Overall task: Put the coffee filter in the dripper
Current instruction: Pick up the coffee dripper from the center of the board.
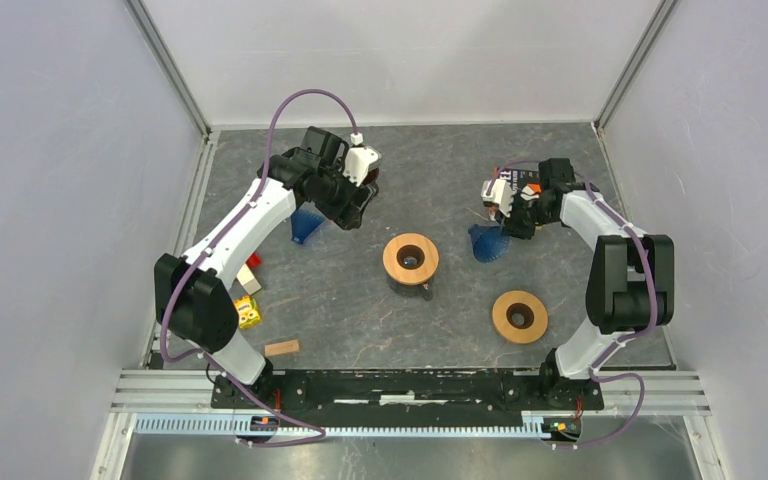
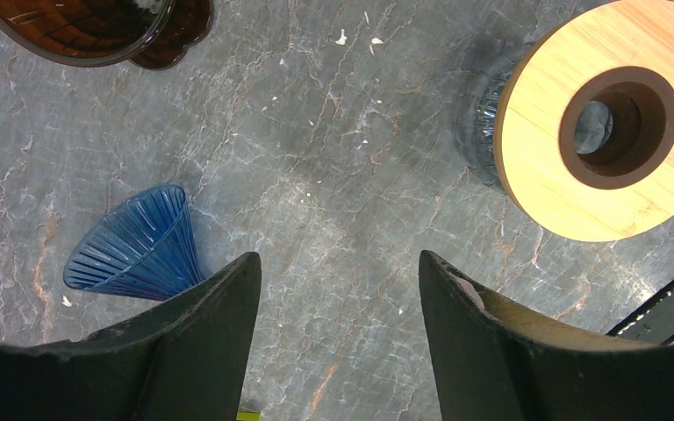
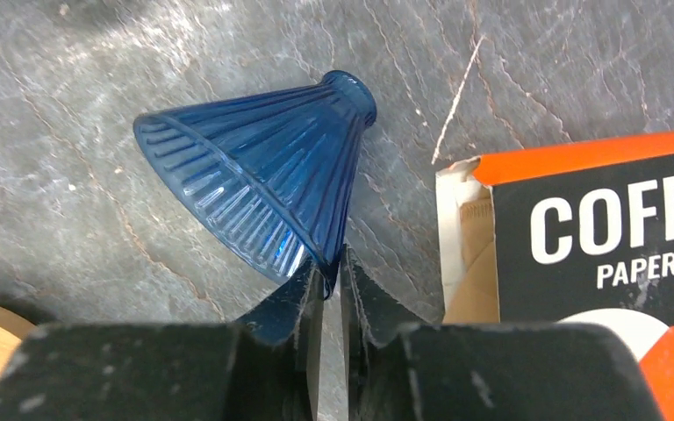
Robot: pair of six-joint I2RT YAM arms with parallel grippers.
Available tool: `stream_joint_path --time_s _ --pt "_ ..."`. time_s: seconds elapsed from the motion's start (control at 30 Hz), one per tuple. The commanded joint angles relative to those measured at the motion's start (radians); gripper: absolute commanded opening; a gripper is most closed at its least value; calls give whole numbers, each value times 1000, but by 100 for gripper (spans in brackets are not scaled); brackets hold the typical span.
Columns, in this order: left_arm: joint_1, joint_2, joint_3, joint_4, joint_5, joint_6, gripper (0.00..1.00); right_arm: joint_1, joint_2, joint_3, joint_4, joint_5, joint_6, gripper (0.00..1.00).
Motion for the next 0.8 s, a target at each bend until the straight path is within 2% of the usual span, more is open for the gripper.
stream_joint_path --time_s 0.0,0.1,0.3,0.43,0.5,0.6,0.77 --pt "0 -41 -3 41 24 24 73 -1 -39 -9 -10 -107 48 11" --pt "0 -40 1 41 29 24 73 -1 -47 -4 6 -125 127 0" --pt "-8 -27 35 40 56 2 73 -1 -60 56 25 -99 349 0" --pt "-44 -12 94 39 88 -52 70 0 -69 158 -38 -107 480 0" --pt "-80 -5 128 47 103 -86 69 40 -79 208 -72 -99 540 0" --pt "-138 -12 129 132 116 -190 68 85 -106 257 -87 -73 613 0" --pt "-223 -9 122 299 80 -391 67 158 -173 256 32 -32 806 0"
